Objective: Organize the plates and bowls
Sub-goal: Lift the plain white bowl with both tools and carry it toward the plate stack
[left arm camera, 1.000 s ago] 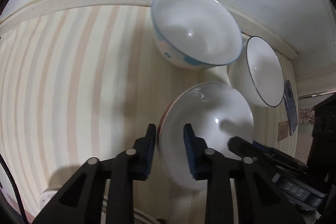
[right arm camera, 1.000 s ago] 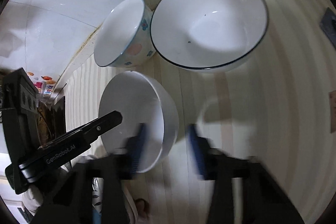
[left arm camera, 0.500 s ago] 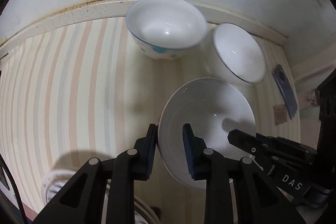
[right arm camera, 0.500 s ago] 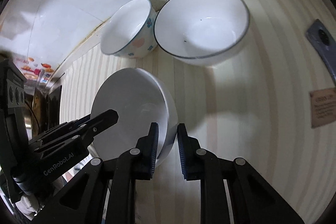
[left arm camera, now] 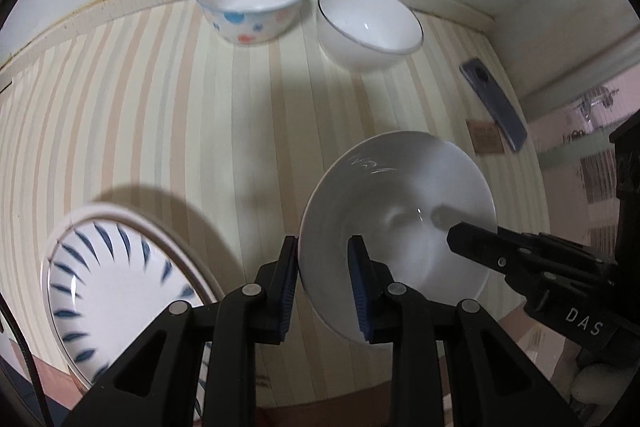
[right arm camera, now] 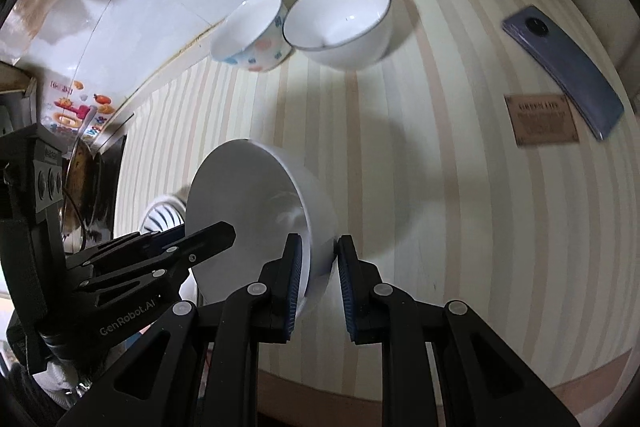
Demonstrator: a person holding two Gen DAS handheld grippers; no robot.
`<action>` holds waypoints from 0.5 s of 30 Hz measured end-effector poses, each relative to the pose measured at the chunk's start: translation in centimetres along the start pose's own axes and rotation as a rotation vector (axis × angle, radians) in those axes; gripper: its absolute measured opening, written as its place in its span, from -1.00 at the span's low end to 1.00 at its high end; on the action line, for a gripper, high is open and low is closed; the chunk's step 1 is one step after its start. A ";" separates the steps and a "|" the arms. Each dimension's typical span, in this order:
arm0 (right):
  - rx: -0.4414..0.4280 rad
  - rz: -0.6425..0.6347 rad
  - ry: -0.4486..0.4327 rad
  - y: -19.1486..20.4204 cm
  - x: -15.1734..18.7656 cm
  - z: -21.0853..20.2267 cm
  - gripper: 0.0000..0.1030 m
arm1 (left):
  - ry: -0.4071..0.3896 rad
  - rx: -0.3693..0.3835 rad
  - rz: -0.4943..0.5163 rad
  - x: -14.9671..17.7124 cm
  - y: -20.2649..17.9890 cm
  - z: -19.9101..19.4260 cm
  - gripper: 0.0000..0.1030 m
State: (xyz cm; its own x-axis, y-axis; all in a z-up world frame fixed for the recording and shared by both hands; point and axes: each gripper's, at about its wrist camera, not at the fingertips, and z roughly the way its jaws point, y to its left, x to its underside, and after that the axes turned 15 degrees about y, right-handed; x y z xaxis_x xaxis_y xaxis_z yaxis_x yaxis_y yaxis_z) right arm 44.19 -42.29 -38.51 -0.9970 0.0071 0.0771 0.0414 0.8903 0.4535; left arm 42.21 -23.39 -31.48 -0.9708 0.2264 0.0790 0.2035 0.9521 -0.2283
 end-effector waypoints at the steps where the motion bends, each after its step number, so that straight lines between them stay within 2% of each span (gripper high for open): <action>1: 0.000 0.003 0.005 -0.3 0.5 0.1 -0.61 | 0.009 -0.004 0.002 0.2 -0.3 0.5 -0.56; 15: -0.027 0.052 0.056 -2.8 2.9 2.9 -0.61 | 0.080 -0.062 0.029 1.2 -1.4 4.5 -0.56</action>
State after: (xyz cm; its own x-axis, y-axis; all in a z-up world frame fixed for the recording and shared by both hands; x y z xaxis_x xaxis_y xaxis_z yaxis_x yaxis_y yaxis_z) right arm 40.96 -43.39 -42.14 -0.9883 0.0266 0.1502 0.0953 0.8766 0.4716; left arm 40.16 -25.41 -35.46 -0.9515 0.2678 0.1512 0.2416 0.9552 -0.1711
